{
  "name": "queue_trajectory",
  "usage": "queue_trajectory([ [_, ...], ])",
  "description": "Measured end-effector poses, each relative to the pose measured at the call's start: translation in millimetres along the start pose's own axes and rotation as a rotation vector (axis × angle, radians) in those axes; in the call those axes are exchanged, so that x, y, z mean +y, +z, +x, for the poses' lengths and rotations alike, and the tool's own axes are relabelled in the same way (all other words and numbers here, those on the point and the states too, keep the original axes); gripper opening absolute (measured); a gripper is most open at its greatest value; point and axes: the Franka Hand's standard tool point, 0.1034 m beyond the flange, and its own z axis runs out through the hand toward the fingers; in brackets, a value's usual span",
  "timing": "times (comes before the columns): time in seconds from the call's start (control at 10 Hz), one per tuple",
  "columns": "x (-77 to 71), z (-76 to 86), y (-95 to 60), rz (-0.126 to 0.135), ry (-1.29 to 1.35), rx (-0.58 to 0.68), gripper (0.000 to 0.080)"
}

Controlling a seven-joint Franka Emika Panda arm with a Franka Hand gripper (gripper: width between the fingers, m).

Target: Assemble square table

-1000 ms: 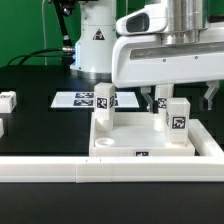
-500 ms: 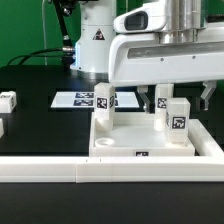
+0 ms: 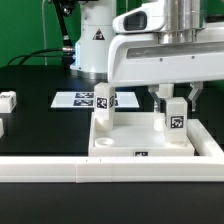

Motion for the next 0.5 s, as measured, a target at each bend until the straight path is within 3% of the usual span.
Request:
queue_trajectory([
  [0.5, -1.7, -0.9, 0.3, 0.004, 0.217, -0.001, 0.0289],
])
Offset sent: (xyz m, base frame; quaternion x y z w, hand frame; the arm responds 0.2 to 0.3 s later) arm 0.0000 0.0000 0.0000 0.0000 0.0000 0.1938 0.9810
